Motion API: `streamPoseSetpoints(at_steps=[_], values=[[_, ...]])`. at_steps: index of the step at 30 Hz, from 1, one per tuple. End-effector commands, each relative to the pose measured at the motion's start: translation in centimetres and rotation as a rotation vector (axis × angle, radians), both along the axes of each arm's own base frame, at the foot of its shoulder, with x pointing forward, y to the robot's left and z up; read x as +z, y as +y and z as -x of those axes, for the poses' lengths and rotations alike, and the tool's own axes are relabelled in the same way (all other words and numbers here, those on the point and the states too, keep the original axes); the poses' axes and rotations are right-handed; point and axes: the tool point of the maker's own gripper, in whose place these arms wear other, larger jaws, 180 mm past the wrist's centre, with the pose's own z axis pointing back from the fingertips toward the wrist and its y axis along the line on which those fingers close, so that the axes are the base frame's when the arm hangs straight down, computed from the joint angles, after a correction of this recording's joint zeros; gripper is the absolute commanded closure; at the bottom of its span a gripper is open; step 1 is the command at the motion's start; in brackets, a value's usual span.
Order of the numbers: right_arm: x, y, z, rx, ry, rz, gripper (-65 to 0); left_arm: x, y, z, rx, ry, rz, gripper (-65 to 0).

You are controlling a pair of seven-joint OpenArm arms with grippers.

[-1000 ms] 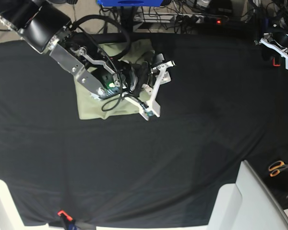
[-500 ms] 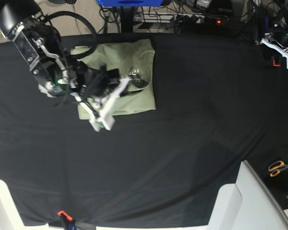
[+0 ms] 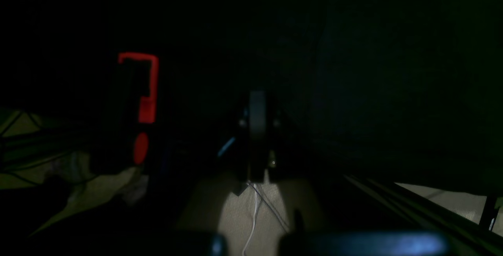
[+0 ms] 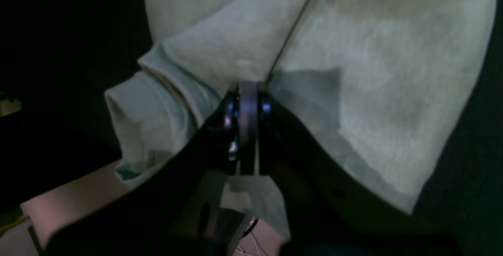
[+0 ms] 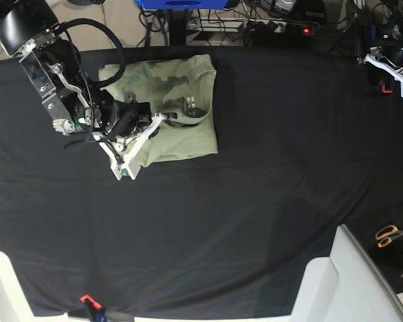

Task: Fold the T-shirt properly
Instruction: 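Press and smooth the folded layer with the right gripper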

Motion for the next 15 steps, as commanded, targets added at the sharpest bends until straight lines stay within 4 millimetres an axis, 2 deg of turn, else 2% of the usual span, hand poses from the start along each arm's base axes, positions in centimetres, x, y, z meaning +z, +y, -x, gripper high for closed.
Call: streamPoseSetpoints(at_steps=[1, 5, 8, 12, 15], values=[[0.9, -0.8, -1.0, -0.002, -0.039, 0.005, -0.3, 1.1, 0.7, -0.5, -0.006, -0.034, -0.024, 0.0], [0.4, -1.3, -0.8, -0.007, -0.027, 0.017, -0.3, 1.1, 0.7, -0.5, -0.006, -0.034, -0.024, 0.0], [-0.7, -1.2, 0.0, -0.01, 0.008, 0.02, -0.3, 1.1, 0.6, -0.6, -0.008, -0.033, -0.022, 0.0], [-1.9, 0.2, 0.7, -0.015, 0.052, 0.0, -0.3, 1.0, 0.5, -0.7, -0.011, -0.034, -0.021, 0.0], [-1.6, 1.6, 0.5, 0.0, 0.044, -0.031, -0.3, 1.0, 0.5, -0.7, -0.011, -0.034, -0.021, 0.0]])
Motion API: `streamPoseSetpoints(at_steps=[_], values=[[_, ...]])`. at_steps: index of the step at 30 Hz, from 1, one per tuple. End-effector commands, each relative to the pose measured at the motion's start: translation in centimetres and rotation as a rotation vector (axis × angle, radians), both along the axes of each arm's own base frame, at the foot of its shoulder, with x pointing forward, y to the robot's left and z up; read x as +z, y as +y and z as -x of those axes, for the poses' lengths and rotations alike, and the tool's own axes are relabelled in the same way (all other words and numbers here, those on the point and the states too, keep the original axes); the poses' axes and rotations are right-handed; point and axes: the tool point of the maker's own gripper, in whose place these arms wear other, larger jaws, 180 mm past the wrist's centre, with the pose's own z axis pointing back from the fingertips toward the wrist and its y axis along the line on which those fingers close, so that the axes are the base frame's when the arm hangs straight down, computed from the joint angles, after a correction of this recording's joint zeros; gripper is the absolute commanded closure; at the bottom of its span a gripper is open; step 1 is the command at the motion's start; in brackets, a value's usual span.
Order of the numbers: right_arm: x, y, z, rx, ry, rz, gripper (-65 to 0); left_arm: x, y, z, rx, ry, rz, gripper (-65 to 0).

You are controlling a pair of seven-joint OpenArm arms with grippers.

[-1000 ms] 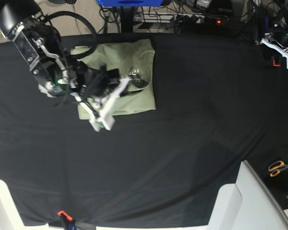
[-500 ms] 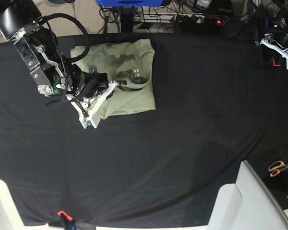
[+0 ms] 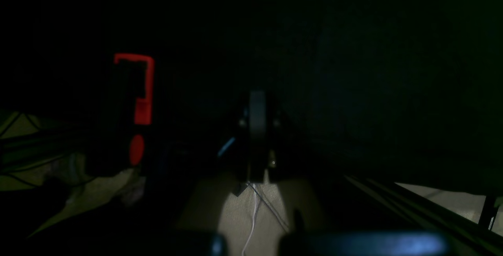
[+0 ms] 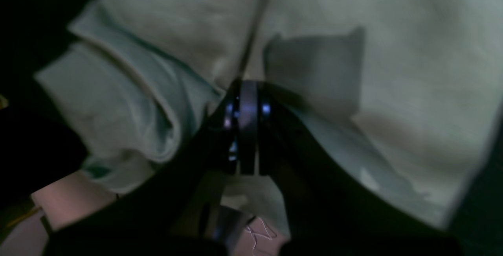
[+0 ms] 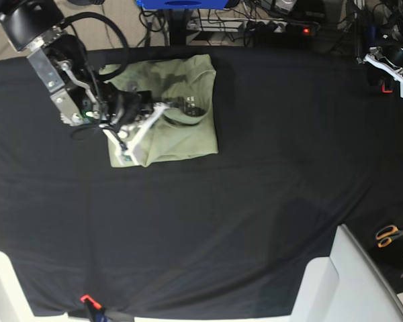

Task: Fold the T-shirt properly
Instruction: 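Press and smooth the folded layer with the right gripper, then bring the left gripper to the shirt's collar edge while right holds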

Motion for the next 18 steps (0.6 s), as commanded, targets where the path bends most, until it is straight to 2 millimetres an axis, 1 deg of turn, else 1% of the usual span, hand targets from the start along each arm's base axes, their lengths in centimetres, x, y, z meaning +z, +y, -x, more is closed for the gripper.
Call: streamPoseSetpoints(at_steps=[1, 3, 9, 11, 13, 15, 18], values=[[1.5, 0.9, -1.7, 0.024, -0.062, -0.035, -0.3, 1.0, 0.6, -0.6, -0.009, -0.034, -0.021, 0.0], [2.2, 1.7, -2.5, 0.04, -0.085, -0.053, -0.2, 1.0, 0.6, -0.6, -0.009, -0.034, -0.021, 0.0], [3.8, 3.0, -4.8, 0.042, -0.13, -0.079, -0.2, 1.0, 0.6, -0.5, -0.007, -0.033, -0.022, 0.0], [3.4, 3.6, -5.2, 0.036, -0.116, -0.084, -0.2, 1.0, 0.6, -0.5, -0.007, -0.033, -0.022, 0.0], [2.6, 3.8, -5.5, 0.026, -0.093, -0.08, -0.2, 1.0, 0.6, -0.5, -0.007, -0.033, -0.022, 0.0], [1.9, 4.5, -5.6, 0.018, -0.067, -0.084, -0.2, 1.0, 0.6, -0.6, -0.009, -0.034, -0.021, 0.0], [1.0, 4.6, -6.1, 0.003, -0.046, -0.073, -0.2, 1.0, 0.5, -0.6, -0.01, -0.034, -0.02, 0.0]])
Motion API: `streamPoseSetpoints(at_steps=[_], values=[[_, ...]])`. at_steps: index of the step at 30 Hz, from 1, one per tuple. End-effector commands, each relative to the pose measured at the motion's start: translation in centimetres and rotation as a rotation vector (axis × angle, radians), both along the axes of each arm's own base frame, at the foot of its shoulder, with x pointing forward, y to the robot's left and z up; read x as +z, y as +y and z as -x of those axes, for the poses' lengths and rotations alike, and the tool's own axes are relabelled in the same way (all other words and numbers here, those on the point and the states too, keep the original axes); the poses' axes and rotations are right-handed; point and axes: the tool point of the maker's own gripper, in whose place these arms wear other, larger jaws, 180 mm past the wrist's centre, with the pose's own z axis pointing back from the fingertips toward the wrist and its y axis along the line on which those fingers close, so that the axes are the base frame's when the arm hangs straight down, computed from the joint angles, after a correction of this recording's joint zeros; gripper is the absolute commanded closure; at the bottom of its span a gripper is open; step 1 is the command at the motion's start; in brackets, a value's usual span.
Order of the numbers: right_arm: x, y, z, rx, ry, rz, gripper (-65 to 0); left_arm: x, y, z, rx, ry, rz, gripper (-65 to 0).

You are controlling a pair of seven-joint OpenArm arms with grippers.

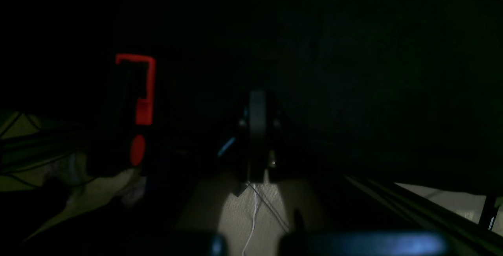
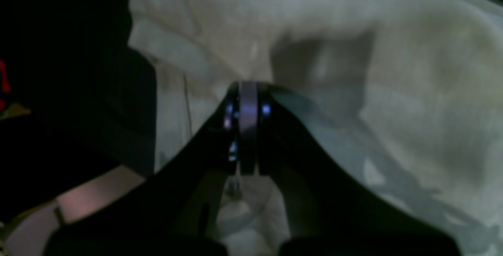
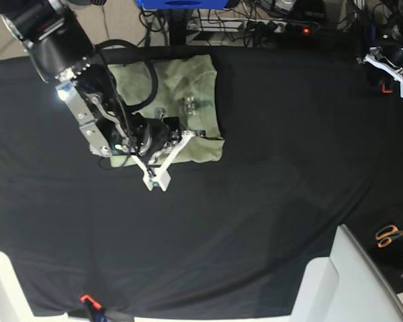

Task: Fold the T-shirt properly
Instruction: 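Bring the left gripper to the shirt's collar edge while right holds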

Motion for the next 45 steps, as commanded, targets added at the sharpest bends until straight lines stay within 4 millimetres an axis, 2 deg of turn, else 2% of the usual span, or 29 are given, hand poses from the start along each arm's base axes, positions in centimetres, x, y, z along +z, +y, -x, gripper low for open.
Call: streamPoseSetpoints(at_steps=[1, 4, 6, 10, 12, 16, 19, 21, 23, 27, 30, 33, 35, 39, 40, 42, 44, 45], values=[[1.2, 0.3, -1.8, -0.011, -0.054, -0.021, -0.2, 1.1, 0.5, -0.7, -0.01, -0.036, -0.021, 0.0], [1.1, 0.7, -1.7, 0.036, -0.075, -0.042, -0.2, 0.9, 0.3, -0.7, -0.011, -0.036, -0.016, 0.0], [2.2, 1.1, -1.5, 0.07, -0.093, -0.061, -0.2, 0.5, -0.6, -1.1, -0.039, -0.029, -0.002, 0.0], [4.1, 0.2, 1.6, 0.085, -0.085, -0.07, -0.2, 0.1, -1.6, -1.5, -0.071, -0.021, 0.012, 0.0], [4.3, 0.4, 3.8, 0.091, -0.07, -0.087, -0.2, 0.1, -1.7, -1.5, -0.07, -0.021, 0.013, 0.0], [2.2, 0.5, 7.8, 0.094, 0.008, -0.089, -0.2, 0.1, -1.7, -1.5, -0.069, -0.023, 0.012, 0.0], [1.1, 0.6, 8.7, 0.082, 0.017, -0.087, -0.2, 0.4, -1.6, -2.2, -0.069, -0.038, 0.008, 0.0], [0.4, 1.4, 9.7, 0.115, 0.035, -0.082, -0.2, 0.5, -1.5, -2.3, -0.068, -0.041, 0.008, 0.0], [-0.6, 1.7, 10.8, 0.135, 0.06, -0.071, -0.2, 0.2, -2.2, -2.6, -0.087, -0.036, 0.016, 0.0], [-1.5, 2.0, 11.0, 0.132, 0.066, -0.061, -0.2, -0.5, -4.2, -3.1, -0.146, -0.022, 0.043, 0.0], [0.7, 2.5, 10.2, 0.14, 0.008, -0.097, -0.2, -0.8, -5.4, -3.6, -0.18, -0.02, 0.056, 0.0], [2.9, 2.0, 9.5, 0.157, -0.044, -0.105, -0.2, -0.7, -6.7, -4.1, -0.216, -0.029, 0.072, 0.0], [4.0, 1.0, 8.5, 0.112, -0.073, -0.09, -0.2, -0.4, -7.4, -4.5, -0.233, -0.043, 0.076, 0.0], [4.5, -2.5, 6.7, -0.016, -0.096, -0.036, -0.2, 1.0, -8.9, -5.3, -0.217, -0.127, 0.16, 0.0], [4.4, -3.7, 6.2, -0.041, -0.1, -0.02, -0.2, 1.4, -9.3, -5.7, -0.208, -0.16, 0.199, -3.9], [4.3, -5.3, 5.6, -0.081, -0.104, 0.0, -0.2, 1.7, -10.7, -5.9, -0.203, -0.199, 0.285, -23.2], [4.1, -6.7, 5.4, -0.1, -0.107, 0.024, -0.2, 1.6, -12.8, -6.0, -0.233, -0.228, 0.386, -37.7], [4.1, -7.0, 5.4, -0.1, -0.107, 0.03, -0.2, 1.4, -13.5, -6.1, -0.232, -0.231, 0.427, -41.3]])
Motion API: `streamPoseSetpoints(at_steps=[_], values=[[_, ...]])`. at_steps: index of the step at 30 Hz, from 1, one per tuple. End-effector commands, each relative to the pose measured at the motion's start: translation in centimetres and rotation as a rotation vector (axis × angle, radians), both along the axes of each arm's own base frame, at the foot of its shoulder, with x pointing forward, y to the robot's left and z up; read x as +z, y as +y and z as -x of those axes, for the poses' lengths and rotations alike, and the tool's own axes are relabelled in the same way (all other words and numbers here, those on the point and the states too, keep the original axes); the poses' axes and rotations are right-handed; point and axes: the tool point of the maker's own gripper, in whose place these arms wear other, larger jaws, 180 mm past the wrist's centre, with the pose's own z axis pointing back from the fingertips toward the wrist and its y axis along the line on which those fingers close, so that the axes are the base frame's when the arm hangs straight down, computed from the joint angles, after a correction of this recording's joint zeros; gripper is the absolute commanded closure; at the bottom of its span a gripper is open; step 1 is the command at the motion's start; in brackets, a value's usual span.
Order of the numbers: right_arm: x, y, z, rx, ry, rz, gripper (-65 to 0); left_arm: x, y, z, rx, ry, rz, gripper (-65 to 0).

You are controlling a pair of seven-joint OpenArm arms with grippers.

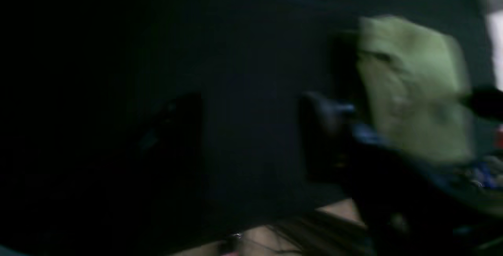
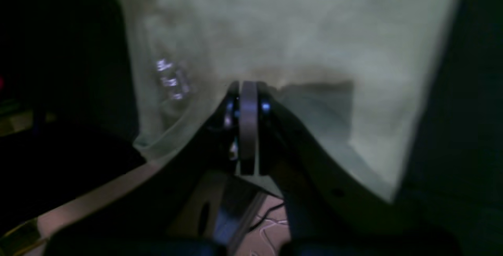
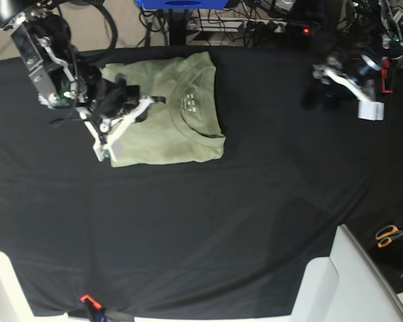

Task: Fold the T-shirt properly
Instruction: 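Bring the left gripper to the shirt's collar edge while right holds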

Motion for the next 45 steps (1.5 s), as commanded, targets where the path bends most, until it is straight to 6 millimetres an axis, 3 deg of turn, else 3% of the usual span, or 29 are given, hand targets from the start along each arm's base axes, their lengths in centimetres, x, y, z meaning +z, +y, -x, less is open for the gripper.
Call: streamPoseSetpoints(at_steps=[1, 7, 13, 17, 22, 36, 41, 45], values=[[0.7, 0.0, -0.5, 0.002, -0.025, -0.008, -0.2, 0.5, -0.8, -0.6, -0.015, -0.029, 0.038, -42.1], [0.4, -0.7, -0.3, 0.009, -0.022, 0.012, -0.2, -2.4, -5.7, -1.7, -0.058, 0.026, 0.186, -42.8], [0.2, -1.4, -0.3, 0.01, -0.017, 0.029, -0.2, -2.4, -6.5, -2.3, -0.064, 0.02, 0.204, -42.9], [-1.1, -1.9, 0.2, 0.007, 0.019, 0.046, -0.2, -2.4, -7.1, -2.8, -0.078, 0.016, 0.213, -44.1], [-1.7, -1.4, 0.7, 0.08, 0.019, 0.028, -0.2, -2.3, -10.2, -3.5, -0.166, 0.015, 0.236, -65.0], [-1.4, -1.5, 0.3, 0.079, 0.004, 0.028, -0.2, -4.8, -19.6, -3.9, -0.337, 0.074, 0.37, -65.0], [-1.2, -1.7, -0.1, 0.068, -0.015, 0.029, -0.2, -6.0, -20.6, -4.1, -0.302, 0.104, 0.408, -65.0], [-0.3, -3.4, -1.1, -0.015, -0.08, 0.023, -0.2, -7.2, -20.7, -3.9, -0.284, 0.143, 0.417, -65.0]])
